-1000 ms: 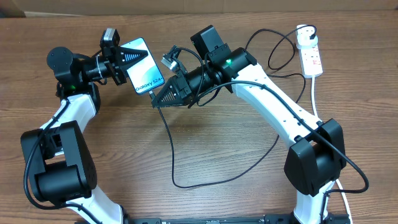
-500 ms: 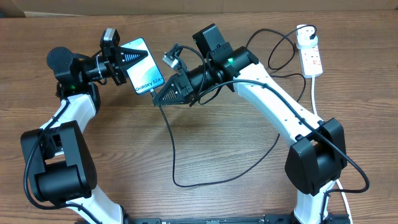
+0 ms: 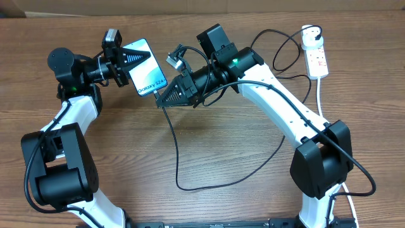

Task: Plug charger to phone and switch on socket

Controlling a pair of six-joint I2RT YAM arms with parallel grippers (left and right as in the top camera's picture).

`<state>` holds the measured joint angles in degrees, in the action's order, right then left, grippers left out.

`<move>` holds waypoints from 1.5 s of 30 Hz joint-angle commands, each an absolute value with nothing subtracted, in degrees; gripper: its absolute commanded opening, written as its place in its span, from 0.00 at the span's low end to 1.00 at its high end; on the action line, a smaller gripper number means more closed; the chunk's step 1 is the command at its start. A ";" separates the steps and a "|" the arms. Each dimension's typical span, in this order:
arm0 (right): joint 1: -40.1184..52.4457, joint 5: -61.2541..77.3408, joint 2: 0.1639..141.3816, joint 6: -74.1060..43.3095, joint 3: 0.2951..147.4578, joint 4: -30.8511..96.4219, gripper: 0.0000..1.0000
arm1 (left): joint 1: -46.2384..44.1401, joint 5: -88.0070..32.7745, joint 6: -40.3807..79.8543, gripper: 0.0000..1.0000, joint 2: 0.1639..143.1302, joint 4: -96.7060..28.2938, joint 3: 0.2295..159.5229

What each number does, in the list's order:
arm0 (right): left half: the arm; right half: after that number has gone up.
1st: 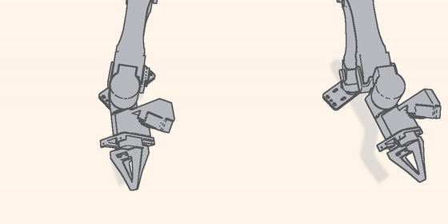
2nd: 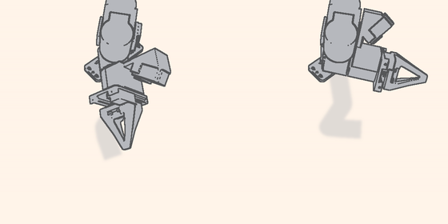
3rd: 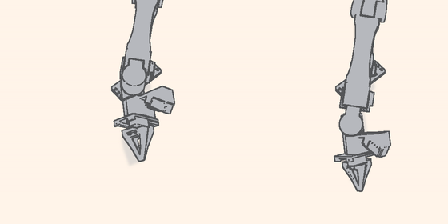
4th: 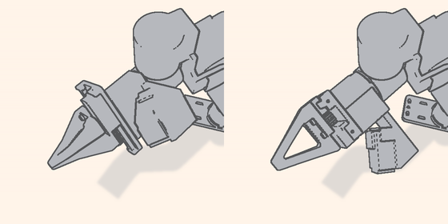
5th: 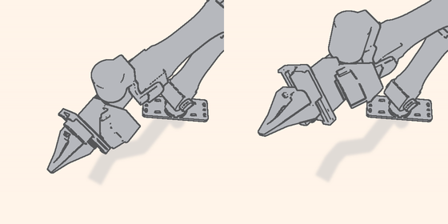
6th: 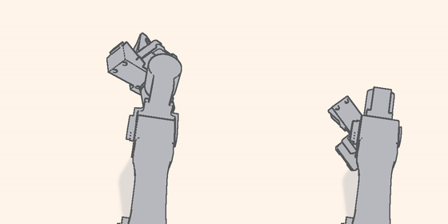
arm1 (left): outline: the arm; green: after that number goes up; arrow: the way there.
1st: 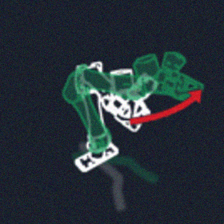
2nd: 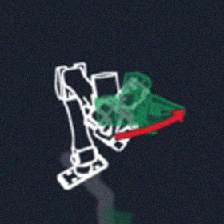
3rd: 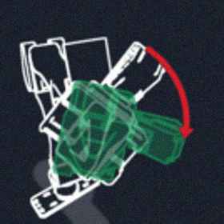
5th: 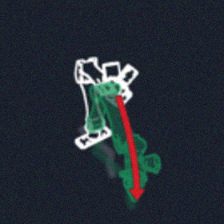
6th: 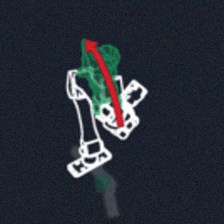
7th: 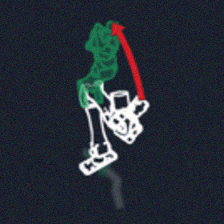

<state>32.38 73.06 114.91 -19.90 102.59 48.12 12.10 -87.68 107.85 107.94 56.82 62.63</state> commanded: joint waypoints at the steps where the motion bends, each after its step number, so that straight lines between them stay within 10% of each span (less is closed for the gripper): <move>1: 32.08 73.12 115.28 -19.90 102.39 48.07 0.04 | 12.38 -88.07 106.72 0.04 107.50 57.30 63.61; 45: 31.70 71.99 116.09 -26.02 102.37 42.04 0.04 | 12.36 -88.60 106.50 0.04 107.50 60.53 63.61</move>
